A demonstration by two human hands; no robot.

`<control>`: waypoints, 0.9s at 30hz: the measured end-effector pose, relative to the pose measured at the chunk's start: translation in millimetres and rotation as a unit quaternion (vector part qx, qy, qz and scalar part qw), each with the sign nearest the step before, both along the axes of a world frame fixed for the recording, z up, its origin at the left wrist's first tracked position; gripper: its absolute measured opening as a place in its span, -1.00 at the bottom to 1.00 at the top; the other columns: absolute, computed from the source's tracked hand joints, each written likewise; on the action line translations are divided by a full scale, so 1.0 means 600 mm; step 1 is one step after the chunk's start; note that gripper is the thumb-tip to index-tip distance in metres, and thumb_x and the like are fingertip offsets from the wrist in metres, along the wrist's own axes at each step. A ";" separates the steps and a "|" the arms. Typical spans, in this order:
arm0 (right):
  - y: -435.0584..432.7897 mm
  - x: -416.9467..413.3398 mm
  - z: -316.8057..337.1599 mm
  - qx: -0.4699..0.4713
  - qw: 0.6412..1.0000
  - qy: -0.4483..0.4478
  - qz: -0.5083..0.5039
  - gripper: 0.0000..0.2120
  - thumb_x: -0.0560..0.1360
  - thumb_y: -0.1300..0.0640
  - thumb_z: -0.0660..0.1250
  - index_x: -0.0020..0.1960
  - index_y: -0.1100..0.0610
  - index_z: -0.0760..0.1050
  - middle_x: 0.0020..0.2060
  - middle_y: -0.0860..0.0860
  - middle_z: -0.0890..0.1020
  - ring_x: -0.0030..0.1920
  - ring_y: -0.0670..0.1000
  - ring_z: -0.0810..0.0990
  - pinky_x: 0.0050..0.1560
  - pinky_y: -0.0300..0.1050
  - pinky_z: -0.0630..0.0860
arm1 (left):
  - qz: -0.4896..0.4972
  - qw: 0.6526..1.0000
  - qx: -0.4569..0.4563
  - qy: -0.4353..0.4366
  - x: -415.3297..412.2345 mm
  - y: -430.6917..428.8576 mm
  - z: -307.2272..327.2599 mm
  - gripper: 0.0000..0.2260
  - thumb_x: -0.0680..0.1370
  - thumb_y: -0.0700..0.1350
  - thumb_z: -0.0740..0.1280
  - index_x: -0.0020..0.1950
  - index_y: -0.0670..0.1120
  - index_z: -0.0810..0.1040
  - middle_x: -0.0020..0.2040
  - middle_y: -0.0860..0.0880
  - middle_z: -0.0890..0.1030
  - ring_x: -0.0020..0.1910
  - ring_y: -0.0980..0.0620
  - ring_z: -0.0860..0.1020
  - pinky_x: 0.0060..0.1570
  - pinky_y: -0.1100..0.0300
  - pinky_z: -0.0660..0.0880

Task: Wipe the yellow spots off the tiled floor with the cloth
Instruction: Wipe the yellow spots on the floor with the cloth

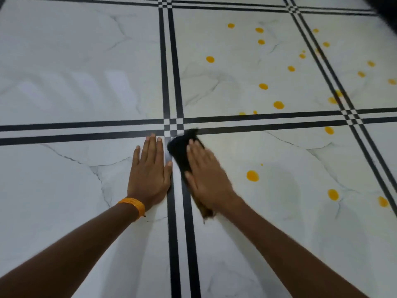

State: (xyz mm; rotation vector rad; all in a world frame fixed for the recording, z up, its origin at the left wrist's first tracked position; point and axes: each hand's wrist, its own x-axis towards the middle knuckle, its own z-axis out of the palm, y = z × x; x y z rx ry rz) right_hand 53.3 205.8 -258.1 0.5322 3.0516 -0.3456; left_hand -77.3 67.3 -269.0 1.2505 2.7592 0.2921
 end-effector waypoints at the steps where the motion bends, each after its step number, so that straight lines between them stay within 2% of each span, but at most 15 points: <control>1: -0.003 0.051 -0.003 0.003 1.000 0.000 0.023 -0.37 0.68 -0.04 0.01 0.65 0.23 -0.03 0.64 0.14 0.01 0.65 0.09 -0.06 0.61 0.10 0.02 | 0.000 1.000 0.004 -0.003 -0.001 0.000 0.000 -0.40 0.66 0.13 -0.12 0.62 -0.16 -0.04 0.63 -0.15 -0.03 0.62 -0.08 -0.08 0.57 -0.13 -0.01; 3: 0.031 0.146 0.000 -0.006 0.999 0.021 -0.029 -0.36 0.65 -0.04 0.05 0.64 0.23 0.05 0.64 0.13 0.09 0.64 0.10 0.04 0.60 0.09 0.09 | -0.002 1.000 0.008 -0.005 0.000 0.001 0.001 -0.40 0.66 0.13 -0.10 0.62 -0.18 0.00 0.63 -0.17 0.01 0.61 -0.10 -0.05 0.56 -0.14 0.01; 5: 0.103 0.187 -0.001 0.009 0.989 0.022 -0.146 -0.34 0.64 -0.07 0.00 0.62 0.27 0.08 0.62 0.17 0.13 0.62 0.15 0.13 0.59 0.10 0.10 | 0.001 1.000 0.008 0.005 0.001 0.001 -0.005 -0.39 0.66 0.13 -0.10 0.61 -0.19 0.02 0.62 -0.18 0.03 0.61 -0.12 -0.03 0.56 -0.14 0.01; 8: 0.164 0.121 0.002 0.025 0.958 0.019 -0.285 -0.28 0.61 -0.11 -0.15 0.61 0.34 0.04 0.60 0.26 0.12 0.61 0.23 0.13 0.60 0.17 0.08 | -0.015 1.000 0.011 0.002 -0.003 0.004 -0.005 -0.40 0.65 0.10 -0.10 0.61 -0.21 0.03 0.62 -0.19 0.03 0.61 -0.13 -0.03 0.57 -0.13 -0.02; 9: 0.147 0.101 0.000 0.030 0.956 0.019 -0.290 -0.28 0.61 -0.11 -0.15 0.60 0.34 0.04 0.60 0.27 0.11 0.61 0.24 0.11 0.58 0.21 0.10 | -0.041 0.999 0.011 0.007 -0.006 0.006 -0.004 -0.40 0.64 0.07 -0.10 0.61 -0.22 0.03 0.62 -0.19 0.02 0.61 -0.12 -0.04 0.57 -0.13 -0.03; 11: 0.086 0.112 -0.007 0.027 0.977 0.011 -0.211 -0.33 0.65 -0.10 -0.08 0.63 0.28 0.00 0.63 0.20 0.07 0.63 0.17 0.05 0.61 0.16 0.06 | -0.085 0.996 0.006 0.031 -0.016 0.022 0.001 -0.40 0.60 0.02 -0.07 0.61 -0.22 0.02 0.62 -0.18 0.01 0.61 -0.12 -0.06 0.57 -0.13 -0.04; 13: 0.043 0.192 -0.007 0.024 0.990 0.005 -0.137 -0.36 0.67 -0.10 -0.04 0.65 0.21 -0.02 0.64 0.11 0.04 0.64 0.08 -0.01 0.62 0.04 -0.01 | -0.070 0.997 0.020 0.023 -0.018 0.059 0.010 -0.38 0.59 0.02 -0.04 0.61 -0.23 0.01 0.63 -0.18 -0.02 0.61 -0.12 -0.08 0.57 -0.12 -0.06; 14: 0.052 0.230 -0.002 0.027 0.990 0.014 -0.140 -0.36 0.67 -0.10 -0.05 0.65 0.21 -0.01 0.64 0.10 0.04 0.64 0.07 -0.01 0.62 0.02 -0.01 | -0.056 0.998 0.027 0.006 -0.013 0.083 0.013 -0.38 0.61 0.04 -0.05 0.61 -0.23 -0.01 0.63 -0.18 -0.03 0.61 -0.11 -0.09 0.57 -0.10 -0.09; 17: 0.148 0.237 -0.004 0.044 0.962 0.008 -0.270 -0.31 0.64 -0.13 -0.16 0.63 0.27 0.01 0.63 0.18 0.08 0.63 0.14 0.07 0.61 0.06 0.02 | -0.068 0.997 0.031 -0.029 0.024 0.148 0.007 -0.34 0.61 0.14 -0.15 0.61 -0.23 -0.04 0.63 -0.16 -0.05 0.61 -0.08 -0.11 0.57 -0.07 -0.13; 19: 0.200 0.168 -0.005 0.033 0.936 0.021 -0.351 -0.26 0.60 -0.13 -0.22 0.61 0.34 0.04 0.61 0.25 0.11 0.62 0.21 0.10 0.60 0.13 0.06 | -0.080 0.996 0.017 -0.017 0.047 0.171 -0.008 -0.34 0.61 0.15 -0.16 0.61 -0.21 -0.06 0.63 -0.15 -0.06 0.61 -0.07 -0.11 0.57 -0.08 -0.12; 20: 0.187 0.128 -0.004 0.028 0.936 0.026 -0.351 -0.25 0.58 -0.13 -0.21 0.60 0.35 0.05 0.60 0.27 0.11 0.61 0.23 0.10 0.60 0.16 0.06 | -0.073 0.997 0.014 -0.010 0.045 0.165 -0.012 -0.36 0.62 0.14 -0.14 0.62 -0.20 -0.07 0.63 -0.14 -0.07 0.61 -0.05 -0.12 0.57 -0.09 -0.10; 22: 0.127 0.102 -0.010 0.031 0.962 0.031 -0.268 -0.30 0.61 -0.10 -0.11 0.62 0.30 0.06 0.62 0.23 0.10 0.63 0.19 0.07 0.61 0.14 0.02 | -0.072 0.997 0.022 -0.005 0.040 0.163 -0.017 -0.37 0.63 0.13 -0.11 0.62 -0.18 -0.08 0.64 -0.11 -0.07 0.61 -0.02 -0.13 0.57 -0.11 -0.09; 24: 0.056 0.162 -0.006 0.031 0.991 0.005 -0.131 -0.35 0.66 -0.09 -0.05 0.64 0.23 0.01 0.64 0.14 0.06 0.64 0.10 0.00 0.62 0.08 -0.03 | -0.080 0.996 0.029 -0.008 0.038 0.161 -0.019 -0.37 0.63 0.14 -0.10 0.62 -0.17 -0.08 0.64 -0.11 -0.06 0.61 -0.02 -0.13 0.57 -0.12 -0.08; 25: 0.043 0.210 -0.001 0.029 0.995 -0.010 -0.098 -0.36 0.66 -0.08 -0.02 0.65 0.20 0.01 0.64 0.11 0.06 0.64 0.07 -0.01 0.62 0.07 -0.01 | -0.082 0.996 0.025 -0.008 0.038 0.161 -0.017 -0.37 0.64 0.13 -0.10 0.62 -0.17 -0.08 0.64 -0.12 -0.05 0.61 -0.03 -0.12 0.57 -0.12 -0.08; 27: 0.088 0.297 0.003 0.031 0.990 0.021 -0.138 -0.36 0.64 -0.07 0.04 0.63 0.20 0.09 0.63 0.11 0.12 0.63 0.08 0.08 0.60 0.07 0.06 | -0.080 0.997 0.023 -0.007 0.045 0.165 -0.014 -0.37 0.64 0.13 -0.11 0.62 -0.18 -0.08 0.64 -0.12 -0.05 0.61 -0.03 -0.12 0.57 -0.11 -0.09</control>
